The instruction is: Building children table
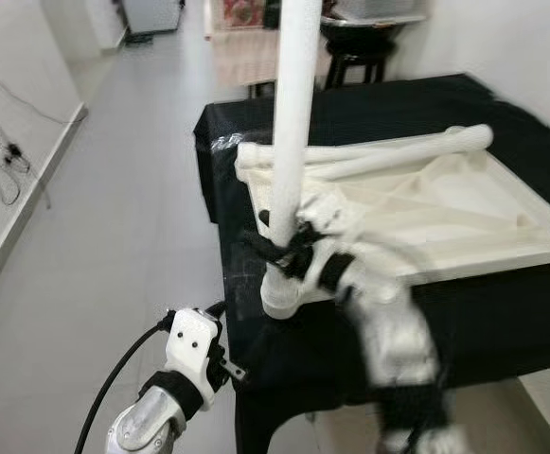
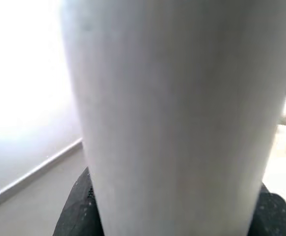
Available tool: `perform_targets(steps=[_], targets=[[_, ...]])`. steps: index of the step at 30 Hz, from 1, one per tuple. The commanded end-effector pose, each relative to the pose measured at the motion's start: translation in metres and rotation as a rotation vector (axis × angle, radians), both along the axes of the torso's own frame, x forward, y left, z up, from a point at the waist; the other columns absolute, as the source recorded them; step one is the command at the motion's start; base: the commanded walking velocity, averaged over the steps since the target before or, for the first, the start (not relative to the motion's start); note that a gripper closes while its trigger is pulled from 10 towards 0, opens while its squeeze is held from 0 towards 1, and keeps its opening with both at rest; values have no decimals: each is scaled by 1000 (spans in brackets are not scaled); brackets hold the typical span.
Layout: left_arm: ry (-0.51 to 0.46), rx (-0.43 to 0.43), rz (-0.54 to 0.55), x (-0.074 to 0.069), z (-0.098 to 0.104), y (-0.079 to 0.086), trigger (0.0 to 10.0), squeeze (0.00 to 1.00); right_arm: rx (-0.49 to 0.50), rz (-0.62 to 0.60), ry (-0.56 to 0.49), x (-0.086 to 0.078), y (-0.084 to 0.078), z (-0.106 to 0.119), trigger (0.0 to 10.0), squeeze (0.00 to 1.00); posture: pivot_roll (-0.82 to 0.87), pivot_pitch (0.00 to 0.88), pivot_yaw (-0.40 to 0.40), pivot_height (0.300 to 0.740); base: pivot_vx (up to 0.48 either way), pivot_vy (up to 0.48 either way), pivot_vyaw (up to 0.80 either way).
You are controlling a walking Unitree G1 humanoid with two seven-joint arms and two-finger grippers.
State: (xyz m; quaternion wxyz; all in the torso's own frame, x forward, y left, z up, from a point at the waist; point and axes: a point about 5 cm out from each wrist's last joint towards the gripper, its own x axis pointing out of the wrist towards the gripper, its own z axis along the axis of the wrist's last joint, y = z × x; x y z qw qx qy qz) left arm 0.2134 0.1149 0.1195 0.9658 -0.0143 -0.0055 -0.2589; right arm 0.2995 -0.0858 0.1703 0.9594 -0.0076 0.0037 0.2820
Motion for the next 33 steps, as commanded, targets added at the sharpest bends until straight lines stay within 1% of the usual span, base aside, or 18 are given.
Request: perform_targets(steps=[1, 5, 6, 9, 10, 11, 15, 16, 18, 19, 25, 26, 27, 28, 29, 30, 31, 33], targets=[[17, 13, 5, 1, -3, 5, 10000, 0, -13, -48, 176, -4, -4, -34, 0, 0, -20, 110, 30, 740, 0, 0, 0], [17, 15, 10, 3, -3, 7, 10000, 0, -30, -38, 174, 7, -7, -31, 0, 0, -7, 102, 23, 740, 0, 0, 0], [15, 18, 19, 3, -3, 8, 10000, 0, -46, -10, 175, 9, -5, -28, 10000, 0, -1, 103, 22, 740, 0, 0, 0], [14, 20, 26, 3, -3, 8, 10000, 0, -55, 9, 178, 10, -3, -26, 10000, 0, -1, 103, 22, 740, 0, 0, 0], [12, 21, 31, 4, -3, 9, 10000, 0, -42, 42, 170, 12, -1, -20, 10000, 831, 2, 97, 19, 740, 0, 0, 0], [12, 21, 33, 5, -4, 9, 10000, 0, -14, 141, 152, 15, 4, -13, 10000, 1000, 5, 90, 19, 740, 0, 0, 0], [4, 28, 28, 7, -3, 8, 10000, 0, 24, 418, 42, 22, 12, 13, 10000, 969, 7, 80, 19, 740, 0, 0, 0], [0, 31, 27, 8, -3, 8, 10000, 0, 18, 568, 1, 22, 14, 23, 10000, 267, 12, 74, 20, 740, 0, 0, 0], [0, 31, 27, 8, -3, 8, 10000, 0, 18, 568, 1, 22, 14, 23, 10000, 267, 12, 74, 20, 740, 0, 0, 0], [-3, 33, 26, 9, -4, 8, 10000, 0, -19, 689, -20, 24, 13, 27, 10000, 0, 18, 68, 17, 740, 0, 0, 0], [-8, 23, 23, 9, -3, 7, 10000, 0, -115, 855, 47, 34, 12, 17, 10000, 0, 45, 55, 6, 740, 0, 0, 0], [-11, 14, 25, 9, -3, 7, 7098, 0, -149, 886, 85, 40, 11, 13, 10000, 0, 49, 50, 6, 740, 0, 0, 0], [-11, 14, 25, 9, -3, 7, 7098, 0, -149, 886, 85, 40, 11, 13, 10000, 0, 49, 50, 6, 740, 0, 0, 0], [-20, 11, 22, 7, -2, 7, 0, 0, -150, 901, 117, 46, 12, 12, 9608, 0, 53, 48, 4, 740, 0, 0, 0], [-20, 11, 22, 7, -2, 7, 0, 0, -150, 901, 117, 46, 12, 12, 9608, 0, 53, 48, 4, 740, 0, 0, 0], [-27, 9, 22, 6, -1, 6, 0, 0, -135, 897, 142, 51, 12, 13, 3294, 0, 57, 44, 3, 740, 0, 0, 0], [-32, 7, 20, 5, 0, 6, 0, 0, -120, 887, 157, 55, 11, 14, 0, 0, 57, 44, 3, 740, 0, 0, 0], [-32, 7, 20, 5, 0, 6, 0, 0, -120, 887, 157, 55, 11, 14, 0, 0, 57, 44, 3, 740, 0, 0, 0]])
